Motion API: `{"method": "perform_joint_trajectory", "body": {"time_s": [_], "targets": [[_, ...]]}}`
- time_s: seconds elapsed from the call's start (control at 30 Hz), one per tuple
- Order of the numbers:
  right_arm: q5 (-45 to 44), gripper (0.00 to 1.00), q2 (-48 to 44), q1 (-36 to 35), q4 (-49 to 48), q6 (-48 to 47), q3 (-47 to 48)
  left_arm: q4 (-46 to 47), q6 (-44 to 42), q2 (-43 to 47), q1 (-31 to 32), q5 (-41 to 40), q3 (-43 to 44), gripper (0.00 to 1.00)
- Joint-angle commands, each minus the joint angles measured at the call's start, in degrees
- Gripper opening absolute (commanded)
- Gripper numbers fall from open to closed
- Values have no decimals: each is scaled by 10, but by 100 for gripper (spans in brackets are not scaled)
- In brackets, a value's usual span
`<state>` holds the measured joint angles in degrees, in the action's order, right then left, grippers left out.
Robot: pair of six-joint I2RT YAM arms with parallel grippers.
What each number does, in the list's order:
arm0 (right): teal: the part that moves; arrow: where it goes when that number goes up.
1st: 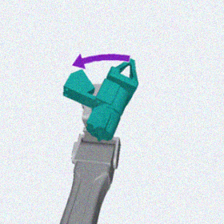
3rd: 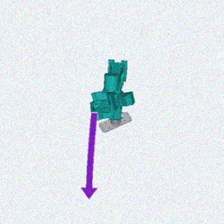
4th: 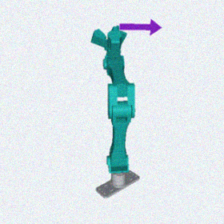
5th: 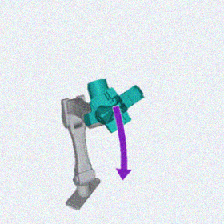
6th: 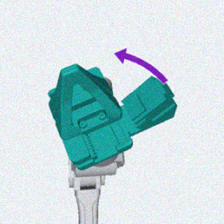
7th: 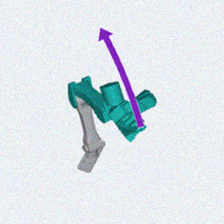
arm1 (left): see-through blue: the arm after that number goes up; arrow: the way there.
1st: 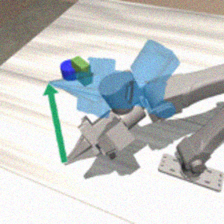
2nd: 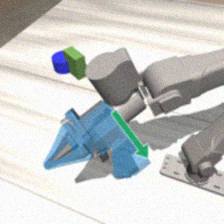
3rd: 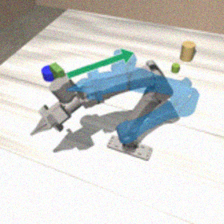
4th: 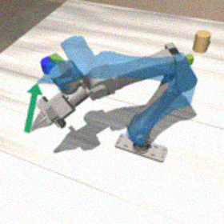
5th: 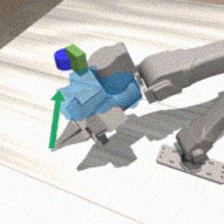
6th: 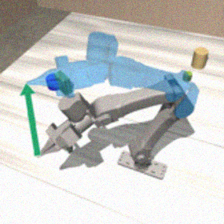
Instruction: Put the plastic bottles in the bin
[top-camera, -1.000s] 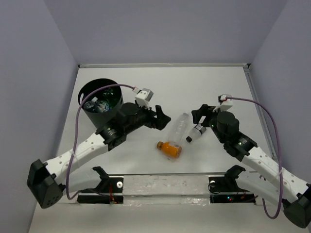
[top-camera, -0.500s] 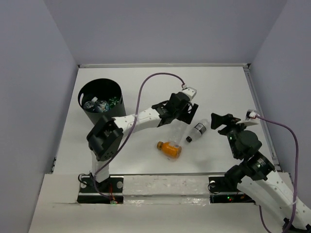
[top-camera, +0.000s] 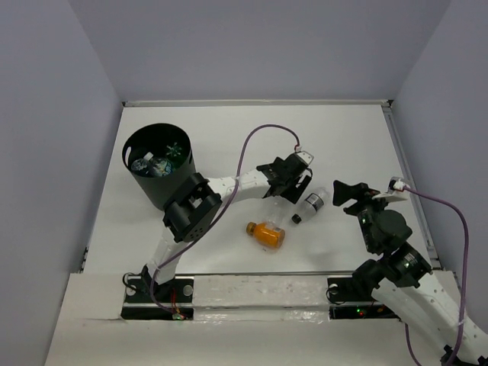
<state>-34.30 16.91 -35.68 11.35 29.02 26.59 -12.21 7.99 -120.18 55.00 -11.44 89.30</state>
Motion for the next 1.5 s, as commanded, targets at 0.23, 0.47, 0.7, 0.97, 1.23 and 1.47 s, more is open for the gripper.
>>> {"method": "perform_joint_trajectory", "body": {"time_s": [0.23, 0.47, 0.7, 0.97, 1.23, 1.47], "targets": [[4, 79, -2, 2, -20, 4, -1, 12, -10, 18, -5, -48, 7, 55], [21, 77, 10, 2, -48, -2, -8, 67, -30, 128, -38, -105, -3, 45], [73, 77, 38, 2, -93, -22, -29, 167, -39, 314, -82, -141, -29, 46], [129, 77, 89, 2, -148, -18, -46, 209, -39, 526, -199, -215, -93, 48], [170, 77, 100, 2, -175, -23, -57, 339, -97, 622, -332, -272, -238, 48], [220, 76, 106, 2, -180, -36, -52, 407, -111, 584, -394, -316, -297, 50]]}}
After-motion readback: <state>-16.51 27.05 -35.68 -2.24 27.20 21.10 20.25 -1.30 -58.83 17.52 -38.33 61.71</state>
